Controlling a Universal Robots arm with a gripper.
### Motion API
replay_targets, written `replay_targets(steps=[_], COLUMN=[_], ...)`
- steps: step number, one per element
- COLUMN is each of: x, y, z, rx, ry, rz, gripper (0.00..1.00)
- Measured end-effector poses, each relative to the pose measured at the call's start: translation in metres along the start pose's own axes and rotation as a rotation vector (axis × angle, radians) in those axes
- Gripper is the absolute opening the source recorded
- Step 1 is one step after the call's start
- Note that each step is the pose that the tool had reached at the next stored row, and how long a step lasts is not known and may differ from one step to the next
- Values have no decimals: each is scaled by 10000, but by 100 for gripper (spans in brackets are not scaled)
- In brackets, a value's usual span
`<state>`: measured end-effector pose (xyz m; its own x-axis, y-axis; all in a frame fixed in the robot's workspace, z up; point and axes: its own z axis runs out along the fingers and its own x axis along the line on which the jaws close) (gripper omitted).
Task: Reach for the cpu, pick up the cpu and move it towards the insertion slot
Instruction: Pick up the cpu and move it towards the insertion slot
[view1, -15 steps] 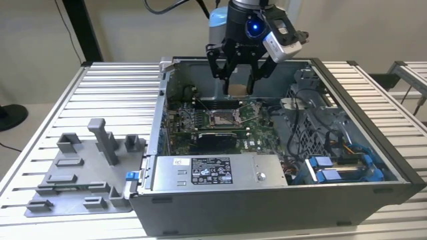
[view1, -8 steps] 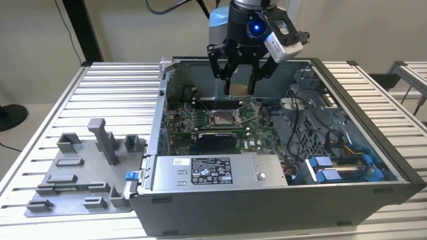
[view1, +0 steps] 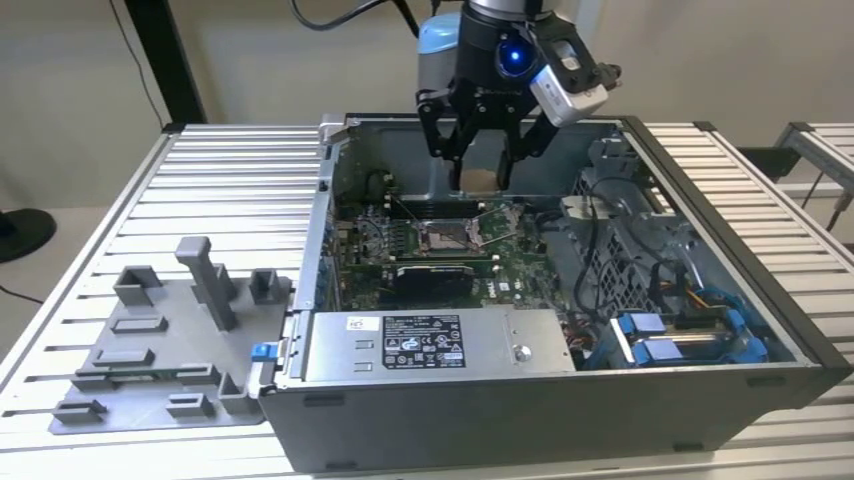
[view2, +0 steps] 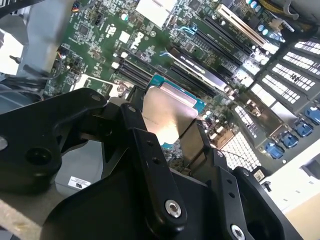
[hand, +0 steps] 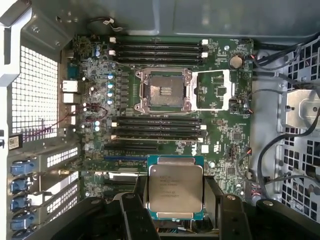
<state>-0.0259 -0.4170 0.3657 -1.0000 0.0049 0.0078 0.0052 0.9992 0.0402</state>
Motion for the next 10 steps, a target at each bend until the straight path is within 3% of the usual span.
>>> replay_targets(steps=[5,10], x=[-11,-10], y=[50,239], z=[23,71], rx=[4,3], ry=[1,1], rz=[1,1], gripper=[0,0])
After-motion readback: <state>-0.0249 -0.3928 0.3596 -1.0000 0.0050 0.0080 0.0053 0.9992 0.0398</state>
